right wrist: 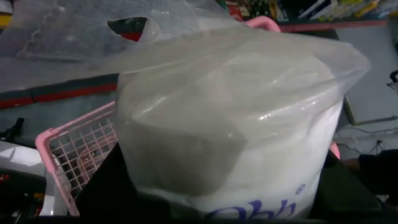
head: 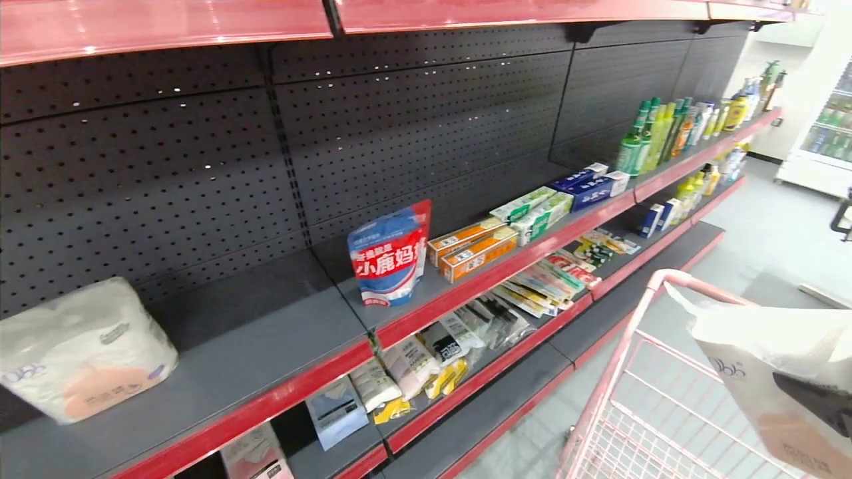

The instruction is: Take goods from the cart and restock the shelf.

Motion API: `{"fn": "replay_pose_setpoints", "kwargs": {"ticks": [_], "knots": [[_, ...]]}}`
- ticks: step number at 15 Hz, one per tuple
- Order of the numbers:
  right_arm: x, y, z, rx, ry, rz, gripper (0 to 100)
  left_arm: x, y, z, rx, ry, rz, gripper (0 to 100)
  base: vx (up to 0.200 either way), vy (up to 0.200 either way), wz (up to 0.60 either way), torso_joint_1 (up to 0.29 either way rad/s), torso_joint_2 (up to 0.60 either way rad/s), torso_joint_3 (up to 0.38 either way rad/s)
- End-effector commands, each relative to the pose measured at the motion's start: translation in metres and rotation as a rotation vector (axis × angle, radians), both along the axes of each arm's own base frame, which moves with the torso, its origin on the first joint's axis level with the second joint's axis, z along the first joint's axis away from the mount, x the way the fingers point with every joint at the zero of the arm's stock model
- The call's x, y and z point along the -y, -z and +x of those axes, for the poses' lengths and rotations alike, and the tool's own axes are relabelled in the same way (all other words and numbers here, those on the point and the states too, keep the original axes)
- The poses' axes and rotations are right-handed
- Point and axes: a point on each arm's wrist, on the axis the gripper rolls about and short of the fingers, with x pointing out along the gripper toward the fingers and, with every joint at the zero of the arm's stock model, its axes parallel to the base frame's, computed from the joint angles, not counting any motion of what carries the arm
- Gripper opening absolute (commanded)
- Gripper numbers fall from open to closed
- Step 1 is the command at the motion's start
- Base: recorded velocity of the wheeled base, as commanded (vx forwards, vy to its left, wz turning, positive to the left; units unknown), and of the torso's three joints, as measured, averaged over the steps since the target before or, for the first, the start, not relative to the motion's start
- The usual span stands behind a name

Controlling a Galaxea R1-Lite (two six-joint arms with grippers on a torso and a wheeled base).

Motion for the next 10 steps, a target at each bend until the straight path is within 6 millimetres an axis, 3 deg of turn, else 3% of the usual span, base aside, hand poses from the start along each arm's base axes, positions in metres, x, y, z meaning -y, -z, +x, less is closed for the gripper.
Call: {"fn": "replay_pose_setpoints", "kwargs": {"ticks": [1, 10], "knots": [[-0.0005, 0.0007, -0.0002, -0.003, -0.006, 0.000, 0, 0.0000, 0.0000, 0.0001, -0.001, -0.001, 0.000, 100, 0.000, 0.000, 0.60, 0.002, 0.00, 0.007], [-0.0007, 0.0009, -0.0024, 0.003, -0.010, 0.002, 0, 0.0000, 0.0000, 0.0001, -0.001, -0.001, 0.000, 100, 0.000, 0.000, 0.60, 0.003, 0.00, 0.001]]}}
